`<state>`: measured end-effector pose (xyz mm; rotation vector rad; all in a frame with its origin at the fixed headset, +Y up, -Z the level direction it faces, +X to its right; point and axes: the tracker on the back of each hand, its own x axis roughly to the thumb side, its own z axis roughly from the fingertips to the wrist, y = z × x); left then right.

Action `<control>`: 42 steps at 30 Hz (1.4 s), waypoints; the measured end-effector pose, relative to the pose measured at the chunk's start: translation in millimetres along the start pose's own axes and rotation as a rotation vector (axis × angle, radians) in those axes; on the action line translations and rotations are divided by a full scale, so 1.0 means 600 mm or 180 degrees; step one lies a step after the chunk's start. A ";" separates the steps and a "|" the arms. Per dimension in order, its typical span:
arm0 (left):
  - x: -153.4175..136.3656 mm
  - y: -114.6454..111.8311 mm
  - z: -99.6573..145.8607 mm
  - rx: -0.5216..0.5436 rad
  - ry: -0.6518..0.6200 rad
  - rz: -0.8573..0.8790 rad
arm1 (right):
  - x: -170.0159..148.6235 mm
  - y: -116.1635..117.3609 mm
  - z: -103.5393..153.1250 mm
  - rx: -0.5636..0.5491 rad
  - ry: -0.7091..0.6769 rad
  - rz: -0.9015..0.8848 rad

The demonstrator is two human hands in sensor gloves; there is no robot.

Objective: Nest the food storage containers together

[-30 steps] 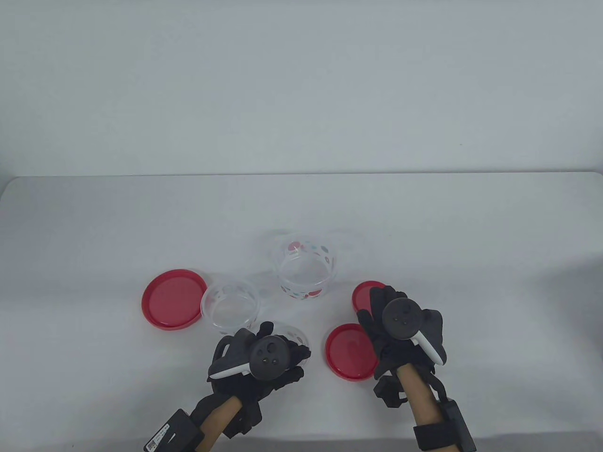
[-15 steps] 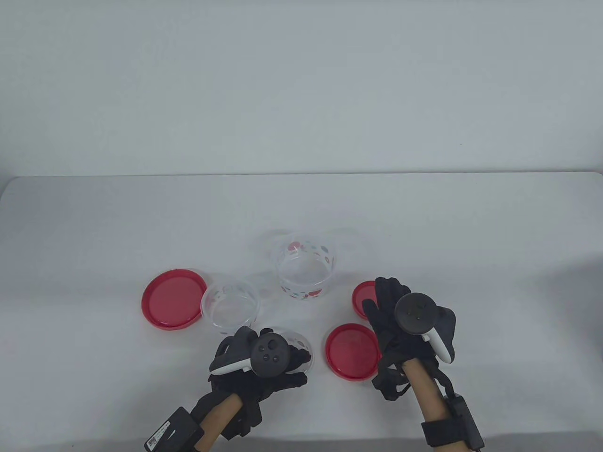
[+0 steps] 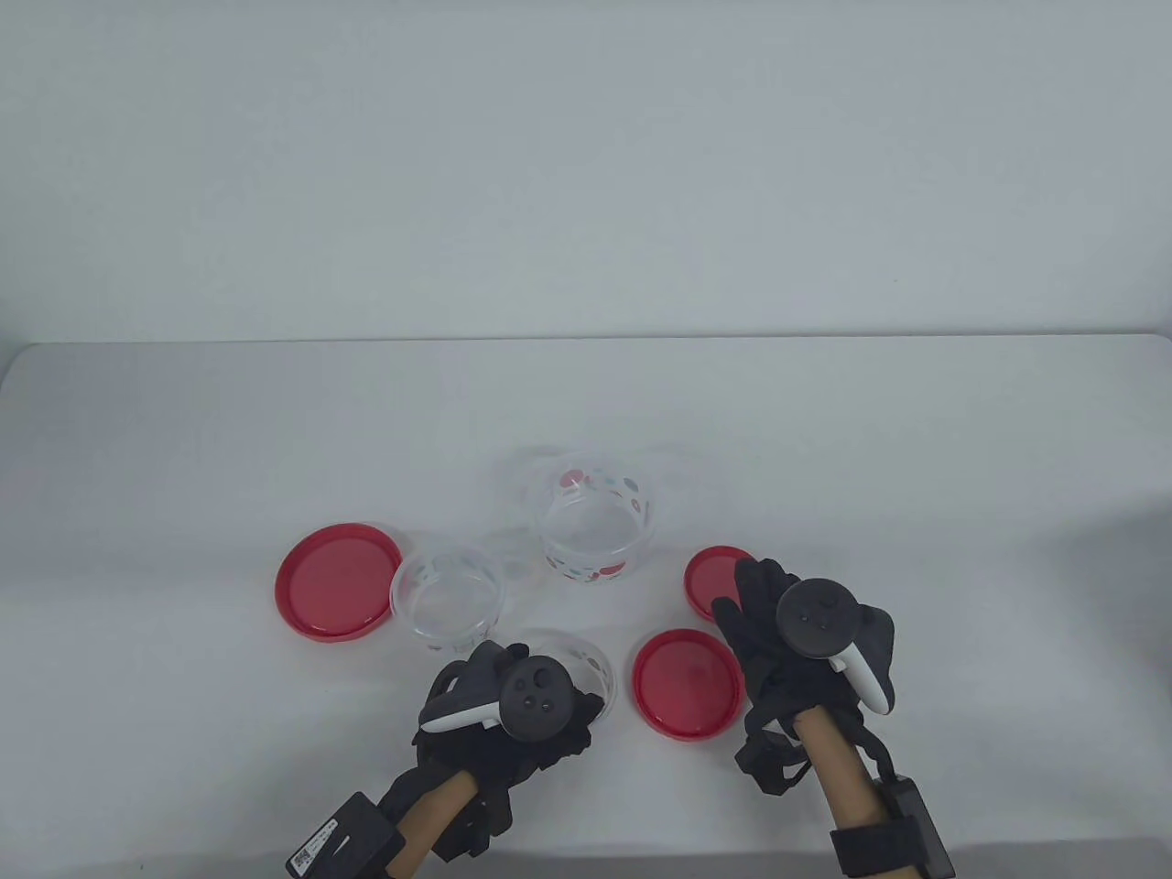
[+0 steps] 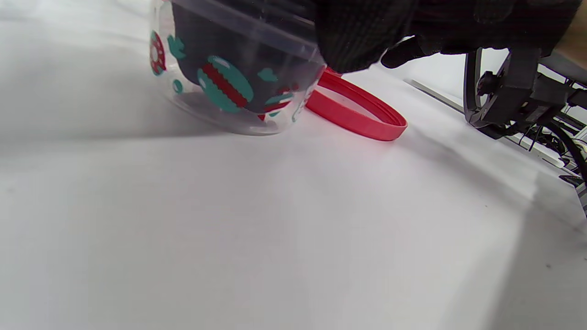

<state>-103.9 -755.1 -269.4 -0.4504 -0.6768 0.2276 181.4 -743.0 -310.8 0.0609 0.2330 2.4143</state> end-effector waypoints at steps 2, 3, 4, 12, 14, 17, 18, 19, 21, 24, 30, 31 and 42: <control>0.000 0.000 0.000 0.0002 -0.0002 0.0006 | 0.000 0.000 0.000 0.0002 -0.0003 -0.0025; -0.001 0.001 0.001 0.0006 -0.0012 0.0019 | -0.001 0.000 0.000 -0.0001 -0.0007 -0.0036; 0.000 0.001 0.001 0.0024 -0.0035 0.0048 | 0.000 -0.001 0.000 0.0003 -0.0015 -0.0052; 0.014 0.030 0.015 0.0393 -0.0122 0.0005 | 0.005 -0.012 0.005 -0.0064 -0.0059 -0.0417; 0.023 0.043 0.020 0.0538 -0.0135 -0.0050 | 0.005 -0.017 0.007 -0.0095 -0.0061 -0.0609; 0.039 0.056 0.020 0.0661 -0.0180 -0.0116 | 0.003 -0.021 0.009 -0.0096 -0.0068 -0.0924; 0.045 0.061 0.017 0.0687 -0.0182 -0.0149 | 0.003 -0.023 0.010 -0.0101 -0.0062 -0.1048; 0.052 0.065 0.014 0.0700 -0.0181 -0.0176 | 0.002 -0.023 0.011 -0.0104 -0.0047 -0.1146; 0.066 0.073 0.006 0.0705 -0.0192 -0.0227 | -0.002 -0.025 0.016 -0.0225 0.0066 -0.1421; 0.093 0.084 -0.008 0.0746 -0.0255 -0.0270 | -0.005 -0.026 0.018 -0.0142 0.0084 -0.1888; 0.145 0.102 -0.033 0.0881 -0.0319 -0.0371 | -0.010 -0.017 0.016 0.0144 0.0025 -0.2465; 0.154 0.104 -0.037 0.0905 -0.0315 -0.0380 | -0.010 -0.016 0.016 0.0210 -0.0002 -0.2535; 0.175 0.112 -0.054 0.0895 -0.0280 -0.0353 | -0.006 -0.009 0.012 0.0825 -0.0312 -0.2797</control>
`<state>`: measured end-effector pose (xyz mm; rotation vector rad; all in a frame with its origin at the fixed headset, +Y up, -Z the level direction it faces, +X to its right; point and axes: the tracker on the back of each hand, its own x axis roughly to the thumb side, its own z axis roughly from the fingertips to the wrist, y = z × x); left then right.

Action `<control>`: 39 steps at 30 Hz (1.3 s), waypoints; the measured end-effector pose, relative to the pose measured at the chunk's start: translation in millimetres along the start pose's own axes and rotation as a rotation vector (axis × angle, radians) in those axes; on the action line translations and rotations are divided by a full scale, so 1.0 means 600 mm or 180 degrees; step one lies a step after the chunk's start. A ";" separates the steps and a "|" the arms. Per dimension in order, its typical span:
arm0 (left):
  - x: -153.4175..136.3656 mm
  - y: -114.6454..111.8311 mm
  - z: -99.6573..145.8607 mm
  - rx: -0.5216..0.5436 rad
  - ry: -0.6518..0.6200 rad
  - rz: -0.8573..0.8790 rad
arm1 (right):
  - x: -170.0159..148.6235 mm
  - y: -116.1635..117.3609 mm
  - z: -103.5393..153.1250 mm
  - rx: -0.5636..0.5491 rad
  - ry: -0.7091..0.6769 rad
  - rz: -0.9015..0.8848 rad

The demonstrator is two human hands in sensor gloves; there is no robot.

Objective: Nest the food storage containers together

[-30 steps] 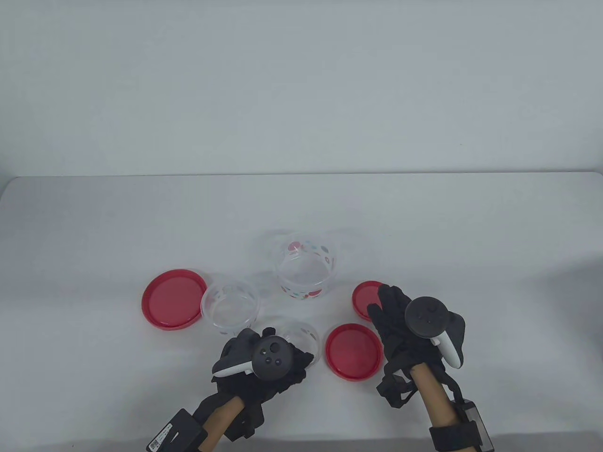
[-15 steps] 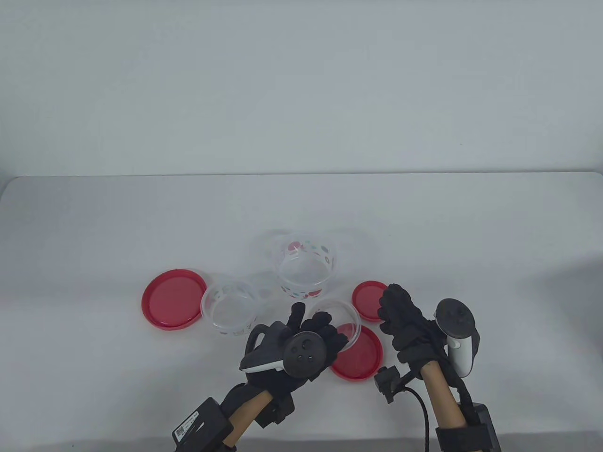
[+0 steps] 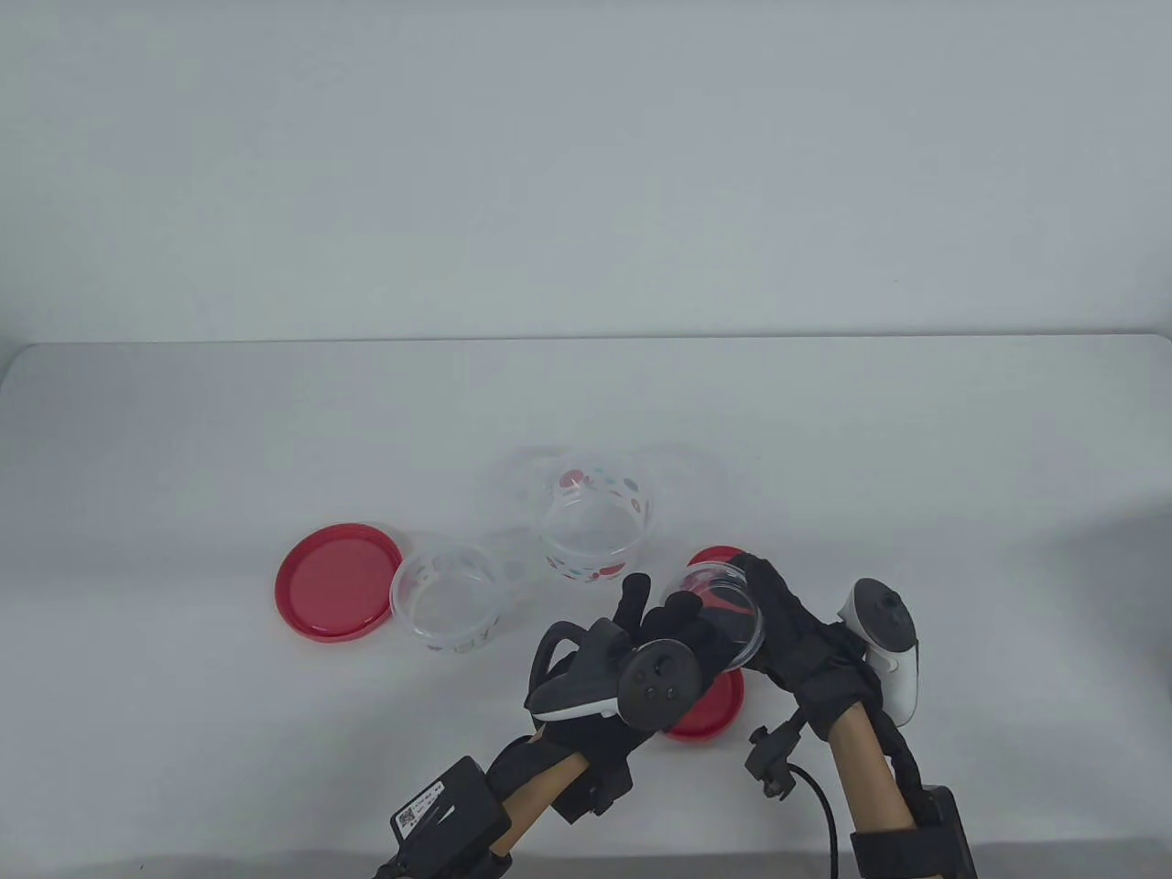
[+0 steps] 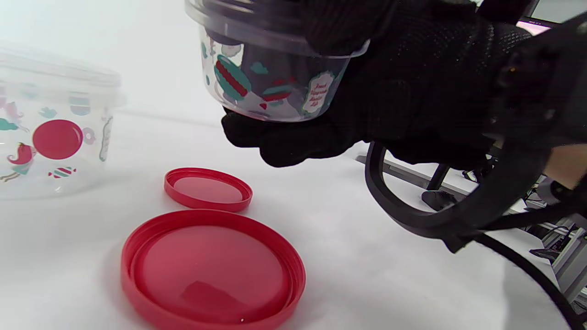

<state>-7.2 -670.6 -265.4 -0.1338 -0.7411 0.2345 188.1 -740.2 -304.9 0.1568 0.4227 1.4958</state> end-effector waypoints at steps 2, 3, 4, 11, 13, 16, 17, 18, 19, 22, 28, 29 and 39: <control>-0.003 0.000 0.002 0.0018 0.0020 -0.0047 | -0.004 0.000 -0.003 0.0079 0.0033 -0.0070; -0.004 -0.001 0.003 0.0035 0.0023 -0.0061 | -0.006 0.001 -0.004 0.0104 0.0029 -0.0133; -0.005 -0.002 0.004 0.0056 0.0026 -0.0055 | -0.007 0.001 -0.006 0.0100 0.0027 -0.0175; -0.024 0.002 0.001 0.0023 -0.0005 0.0401 | -0.002 -0.005 -0.004 -0.0011 -0.0010 -0.0138; -0.031 0.008 0.000 0.0082 -0.0023 0.0700 | 0.002 -0.009 -0.002 -0.0045 -0.0053 -0.0121; -0.043 0.016 -0.003 0.0149 -0.0055 0.1146 | 0.004 -0.018 0.001 -0.0212 -0.0045 -0.0015; -0.049 0.019 -0.004 0.0148 -0.0022 0.1202 | 0.004 -0.023 0.002 -0.0249 -0.0039 -0.0010; -0.055 0.021 -0.005 0.0190 -0.0026 0.1242 | 0.003 -0.027 0.002 -0.0285 -0.0020 -0.0031; -0.064 0.023 -0.006 0.0259 0.0048 0.1315 | 0.002 -0.032 0.003 -0.0318 -0.0019 -0.0071; -0.090 0.022 -0.016 0.0211 0.0242 0.1661 | 0.006 -0.041 0.007 -0.0308 -0.0064 -0.0202; -0.138 0.001 -0.063 -0.0050 0.0675 0.2141 | 0.012 -0.051 0.014 -0.0340 -0.0116 -0.0261; -0.140 -0.003 -0.070 -0.0128 0.0723 0.2198 | 0.012 -0.053 0.014 -0.0330 -0.0124 -0.0285; -0.148 -0.061 -0.156 -0.0898 0.1665 0.1959 | 0.018 -0.064 0.019 -0.0316 -0.0191 -0.0400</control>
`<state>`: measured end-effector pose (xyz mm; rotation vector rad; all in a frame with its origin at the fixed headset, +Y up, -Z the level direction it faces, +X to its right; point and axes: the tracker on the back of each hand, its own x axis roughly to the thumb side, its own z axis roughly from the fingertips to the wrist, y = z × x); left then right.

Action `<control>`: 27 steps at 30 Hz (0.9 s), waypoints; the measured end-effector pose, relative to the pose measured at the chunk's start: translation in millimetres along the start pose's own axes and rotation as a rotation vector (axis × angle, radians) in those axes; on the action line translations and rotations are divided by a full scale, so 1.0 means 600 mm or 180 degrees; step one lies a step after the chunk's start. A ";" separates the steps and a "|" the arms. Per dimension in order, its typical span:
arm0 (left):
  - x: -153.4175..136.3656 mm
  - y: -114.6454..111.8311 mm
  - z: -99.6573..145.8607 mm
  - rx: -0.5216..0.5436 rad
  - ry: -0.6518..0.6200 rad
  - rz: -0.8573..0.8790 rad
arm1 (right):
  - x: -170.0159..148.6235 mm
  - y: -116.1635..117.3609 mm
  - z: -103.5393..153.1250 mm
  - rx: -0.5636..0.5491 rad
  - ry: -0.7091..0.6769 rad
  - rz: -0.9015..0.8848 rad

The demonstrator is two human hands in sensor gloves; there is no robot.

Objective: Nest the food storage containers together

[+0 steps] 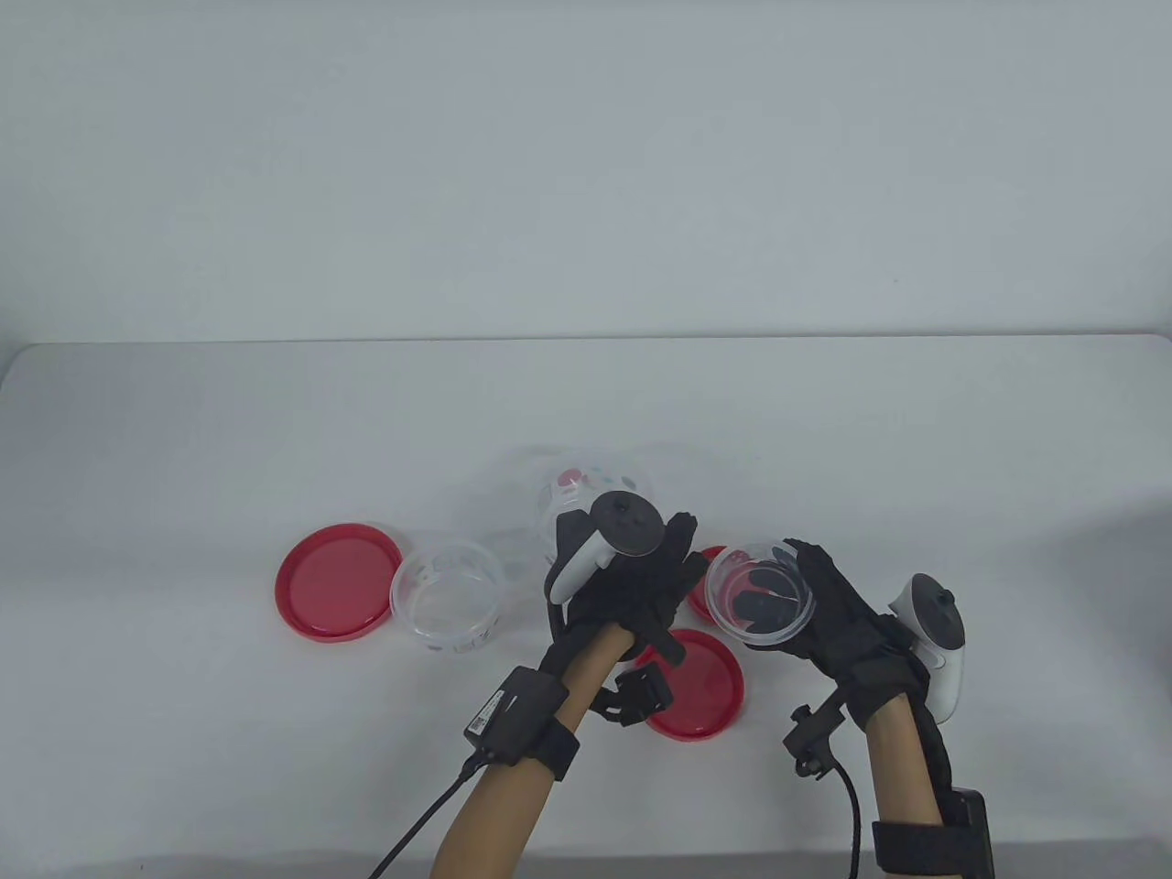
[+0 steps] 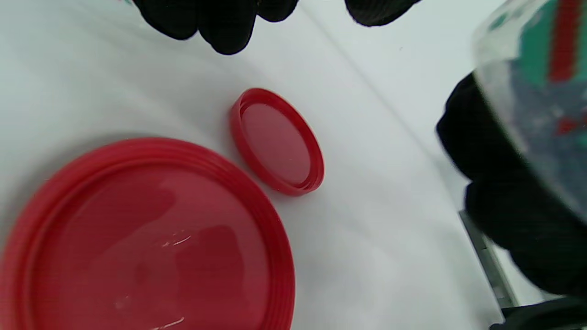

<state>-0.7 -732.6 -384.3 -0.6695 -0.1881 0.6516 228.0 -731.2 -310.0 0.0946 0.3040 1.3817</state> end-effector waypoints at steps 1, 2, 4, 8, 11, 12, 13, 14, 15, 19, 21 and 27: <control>0.002 -0.004 -0.004 -0.0011 0.0080 -0.0066 | 0.000 0.000 0.000 0.0001 -0.0005 -0.0007; 0.003 -0.009 -0.012 0.0013 0.0188 -0.0191 | 0.001 -0.001 0.001 -0.0002 -0.0013 -0.0019; 0.005 -0.016 -0.024 0.0047 0.0409 -0.0393 | 0.002 -0.002 0.002 -0.0001 -0.0021 -0.0034; 0.004 -0.026 -0.050 0.0023 0.0770 -0.0630 | 0.003 0.000 0.002 0.0037 -0.0030 -0.0073; 0.003 -0.027 -0.061 0.0185 0.0968 -0.0744 | 0.003 0.001 0.002 0.0066 -0.0017 -0.0088; 0.004 -0.026 -0.065 0.0171 0.1005 -0.0768 | 0.003 0.001 0.002 0.0072 -0.0015 -0.0089; 0.007 -0.025 -0.071 0.0104 0.1103 -0.0820 | 0.003 0.002 0.002 0.0076 -0.0013 -0.0091; 0.008 -0.026 -0.074 0.0099 0.1191 -0.0854 | 0.003 0.002 0.002 0.0079 -0.0008 -0.0091; 0.011 -0.026 -0.079 0.0110 0.1237 -0.0887 | 0.003 0.002 0.002 0.0080 -0.0002 -0.0090; 0.019 -0.030 -0.093 0.0249 0.1489 -0.1150 | 0.003 0.004 0.001 0.0082 0.0025 -0.0076; 0.023 -0.031 -0.095 0.0344 0.1533 -0.1241 | 0.003 0.003 0.001 0.0069 0.0032 -0.0069; 0.023 -0.033 -0.099 0.0314 0.1483 -0.1118 | 0.003 0.004 0.000 0.0038 0.0044 -0.0046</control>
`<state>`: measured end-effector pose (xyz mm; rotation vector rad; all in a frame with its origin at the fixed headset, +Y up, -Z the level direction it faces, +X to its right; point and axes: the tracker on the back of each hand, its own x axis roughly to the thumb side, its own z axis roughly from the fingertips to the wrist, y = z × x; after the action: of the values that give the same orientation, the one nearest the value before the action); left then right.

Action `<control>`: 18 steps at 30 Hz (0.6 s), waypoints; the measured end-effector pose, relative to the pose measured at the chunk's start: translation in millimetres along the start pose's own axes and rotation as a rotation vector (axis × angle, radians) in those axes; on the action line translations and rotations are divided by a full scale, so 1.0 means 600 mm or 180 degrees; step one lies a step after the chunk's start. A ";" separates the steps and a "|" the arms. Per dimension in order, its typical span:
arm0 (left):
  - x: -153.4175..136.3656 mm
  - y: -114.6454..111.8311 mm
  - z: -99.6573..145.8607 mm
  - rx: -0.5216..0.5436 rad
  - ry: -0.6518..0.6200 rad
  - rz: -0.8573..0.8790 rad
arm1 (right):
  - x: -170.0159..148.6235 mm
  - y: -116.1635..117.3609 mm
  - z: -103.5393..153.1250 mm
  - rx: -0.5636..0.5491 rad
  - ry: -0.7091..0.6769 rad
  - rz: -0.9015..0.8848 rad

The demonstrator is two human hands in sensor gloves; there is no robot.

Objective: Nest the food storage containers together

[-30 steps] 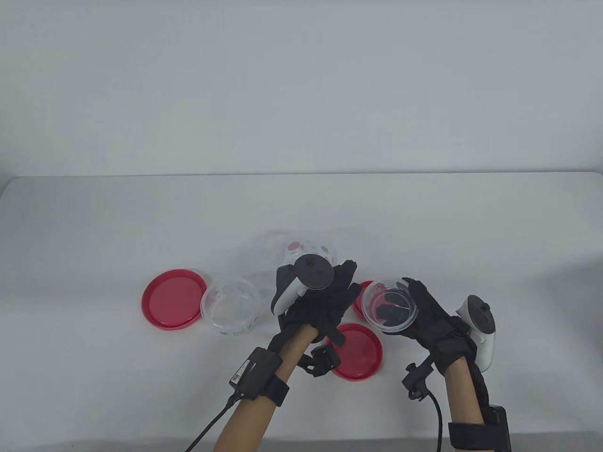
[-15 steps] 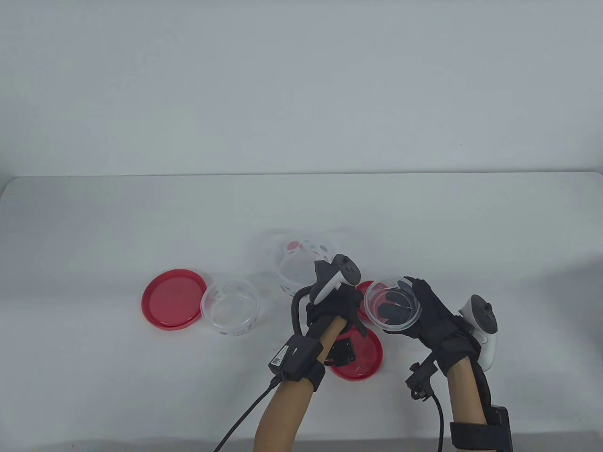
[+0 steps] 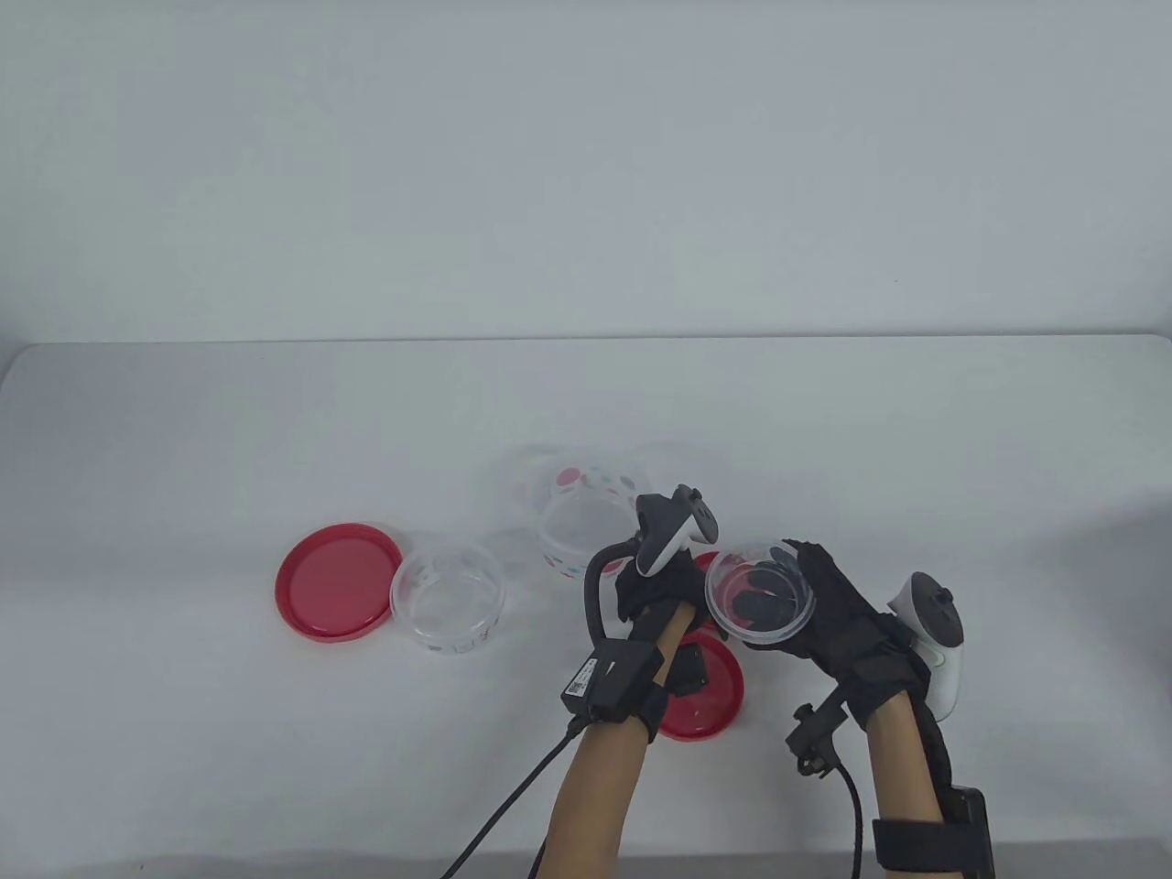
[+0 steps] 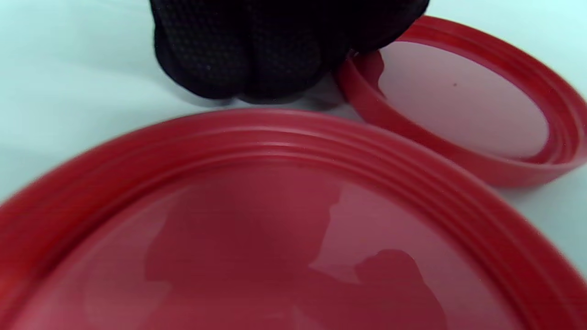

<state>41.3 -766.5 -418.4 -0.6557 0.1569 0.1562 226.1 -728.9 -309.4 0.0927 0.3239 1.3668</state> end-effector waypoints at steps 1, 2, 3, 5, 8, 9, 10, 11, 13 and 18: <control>0.000 0.000 0.000 0.0036 -0.0023 -0.0029 | 0.000 -0.001 0.000 -0.0009 -0.0005 0.0012; -0.001 -0.001 0.001 0.0053 -0.0037 -0.0020 | 0.001 -0.001 0.000 -0.0020 -0.0010 0.0020; -0.003 -0.001 0.003 0.0072 -0.0058 0.0024 | 0.001 -0.002 0.001 -0.0043 -0.0015 0.0032; -0.008 0.000 0.008 0.0108 -0.0137 0.0131 | 0.002 -0.003 0.002 -0.0082 -0.0017 0.0046; -0.017 0.007 0.021 0.0157 -0.0358 0.0469 | 0.002 -0.005 0.003 -0.0153 -0.0006 0.0099; -0.020 0.009 0.028 0.0170 -0.0454 0.0643 | 0.002 -0.006 0.003 -0.0168 -0.0007 0.0107; -0.023 0.012 0.033 0.0187 -0.0518 0.0750 | 0.002 -0.006 0.003 -0.0172 -0.0005 0.0111; -0.025 0.015 0.039 0.0215 -0.0573 0.0854 | 0.002 -0.006 0.004 -0.0175 -0.0004 0.0115; -0.027 0.023 0.051 0.0325 -0.0673 0.0921 | 0.000 -0.007 0.005 -0.0187 -0.0001 0.0102; -0.034 0.041 0.091 0.0806 -0.0947 0.0791 | 0.002 -0.006 0.006 -0.0177 0.0006 0.0126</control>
<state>21.6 -715.5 -386.7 -0.3528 -0.0297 0.4625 230.8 -728.1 -307.3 0.0519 0.2868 1.4143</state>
